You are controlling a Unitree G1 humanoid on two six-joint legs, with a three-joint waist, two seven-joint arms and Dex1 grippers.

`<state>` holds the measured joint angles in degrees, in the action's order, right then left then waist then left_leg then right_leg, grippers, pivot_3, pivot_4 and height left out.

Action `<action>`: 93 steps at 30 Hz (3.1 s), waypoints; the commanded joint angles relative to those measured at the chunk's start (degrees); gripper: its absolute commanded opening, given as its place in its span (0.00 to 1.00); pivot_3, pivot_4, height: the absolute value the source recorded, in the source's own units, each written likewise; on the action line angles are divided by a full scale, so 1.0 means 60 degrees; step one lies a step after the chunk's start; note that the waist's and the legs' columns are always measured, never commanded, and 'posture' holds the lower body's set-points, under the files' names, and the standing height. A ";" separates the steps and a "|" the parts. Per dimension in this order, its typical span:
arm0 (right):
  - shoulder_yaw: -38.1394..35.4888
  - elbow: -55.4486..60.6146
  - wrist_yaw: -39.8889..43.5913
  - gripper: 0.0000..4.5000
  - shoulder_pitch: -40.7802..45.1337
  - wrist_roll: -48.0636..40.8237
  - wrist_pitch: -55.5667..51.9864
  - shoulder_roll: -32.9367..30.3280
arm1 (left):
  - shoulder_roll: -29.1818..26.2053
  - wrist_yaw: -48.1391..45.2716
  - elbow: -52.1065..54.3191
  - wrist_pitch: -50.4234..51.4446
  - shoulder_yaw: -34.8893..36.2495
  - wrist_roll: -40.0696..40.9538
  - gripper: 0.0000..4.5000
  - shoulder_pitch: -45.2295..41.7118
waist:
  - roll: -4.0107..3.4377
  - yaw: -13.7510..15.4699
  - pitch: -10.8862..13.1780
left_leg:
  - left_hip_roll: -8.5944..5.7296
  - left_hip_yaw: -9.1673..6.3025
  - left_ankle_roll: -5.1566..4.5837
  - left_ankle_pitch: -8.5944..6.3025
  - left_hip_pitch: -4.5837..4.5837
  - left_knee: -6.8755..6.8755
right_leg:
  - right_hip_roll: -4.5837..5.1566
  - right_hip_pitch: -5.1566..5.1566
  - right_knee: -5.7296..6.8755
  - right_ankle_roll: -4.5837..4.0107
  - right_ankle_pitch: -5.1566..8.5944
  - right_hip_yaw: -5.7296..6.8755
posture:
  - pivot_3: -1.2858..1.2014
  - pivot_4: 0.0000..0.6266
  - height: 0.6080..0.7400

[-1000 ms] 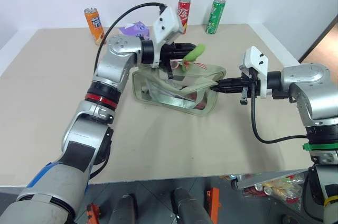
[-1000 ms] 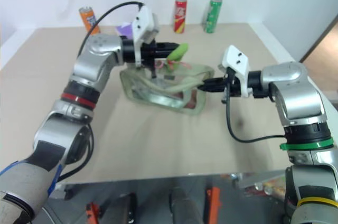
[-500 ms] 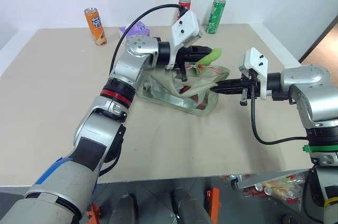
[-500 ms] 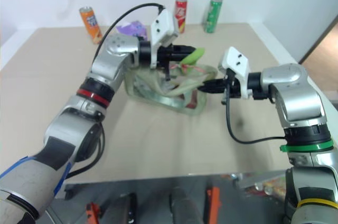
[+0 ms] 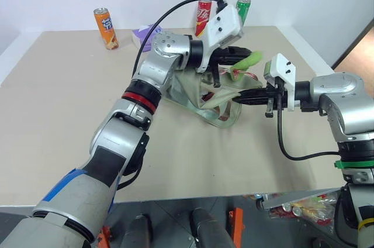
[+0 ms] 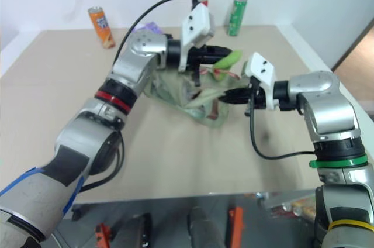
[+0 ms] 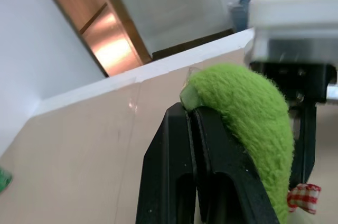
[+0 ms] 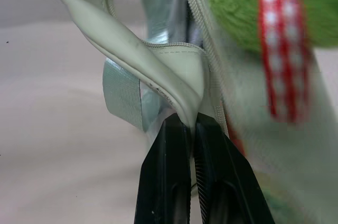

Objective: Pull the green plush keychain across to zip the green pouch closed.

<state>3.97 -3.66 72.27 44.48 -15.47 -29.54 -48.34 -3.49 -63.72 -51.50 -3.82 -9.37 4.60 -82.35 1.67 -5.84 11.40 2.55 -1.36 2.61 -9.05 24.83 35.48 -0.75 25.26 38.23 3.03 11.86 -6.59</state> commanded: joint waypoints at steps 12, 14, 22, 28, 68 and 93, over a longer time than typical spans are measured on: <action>-0.0185 0.0437 0.0063 0.00 0.0119 -0.0279 -0.0010 -0.0058 | -0.0662 -0.0257 -0.0333 -0.0328 0.0195 -0.0266 0.01 -0.0176 | -0.0001 -0.0007 0.0001 | -0.0002 -0.0002 0.0000 0.0000 0.0003 0.0001 | 0.0002 0.0000 0.0000 0.0004 0.0002 0.0000 | 0.52 0.24 1.00; -0.0168 0.0408 0.0070 0.00 0.0128 -0.0292 0.0006 -0.0065 | -0.1002 -0.0142 -0.0382 -0.0296 0.0244 -0.0340 0.01 -0.0215 | -0.0002 -0.0016 0.0001 | 0.0000 -0.0004 0.0000 0.0000 -0.0001 -0.0001 | 0.0000 0.0000 0.0002 0.0004 0.0002 0.0000 | 0.52 0.24 1.00; -0.0077 0.0343 -0.0016 0.00 0.0131 -0.0340 0.0084 0.0082 | -0.2701 0.0582 -0.0915 -0.0076 0.0292 -0.0913 0.01 -0.0296 | -0.0002 0.0001 0.0001 | 0.0000 -0.0009 0.0000 0.0000 0.0004 0.0001 | 0.0001 -0.0002 0.0002 0.0007 0.0002 0.0003 | 0.52 0.24 1.00; -0.0048 0.0297 -0.0053 0.00 0.0151 -0.0314 0.0121 0.0188 | -0.2924 0.0707 -0.1097 -0.0050 0.0237 -0.1106 0.01 -0.0036 | -0.0002 0.0014 0.0001 | -0.0002 -0.0016 0.0000 0.0000 0.0021 0.0008 | 0.0002 0.0002 0.0001 0.0011 0.0004 0.0009 | 0.52 0.24 1.00; 0.0052 0.0271 -0.0054 0.00 0.0203 -0.0289 0.0133 0.0349 | -0.6746 -0.3987 0.2435 0.4249 0.2253 0.2273 0.99 0.2403 | -0.0009 -0.0074 0.0003 | 0.0015 -0.0027 0.0000 0.0000 0.0010 0.0003 | -0.0008 0.0004 0.0017 0.0001 0.0008 0.0023 | 0.52 0.24 1.00; 0.0146 0.0286 0.0195 0.00 0.0343 -0.0245 0.0094 0.0306 | -0.5876 -0.2646 0.2498 0.3120 0.1621 0.1795 0.99 0.4565 | -0.0004 -0.0020 0.0003 | 0.0018 -0.0040 -0.0012 0.0010 -0.0021 0.0064 | -0.0012 0.0000 0.0134 -0.0051 0.0031 0.0047 | 0.52 0.24 1.00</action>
<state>4.88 -3.56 73.31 45.56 -16.52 -28.98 -46.06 -38.52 -80.02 -35.98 17.44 -0.19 15.96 -52.75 1.65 -5.96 11.42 2.66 -1.59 2.54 -8.99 24.70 35.87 -0.82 25.27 39.03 2.73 12.04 -6.31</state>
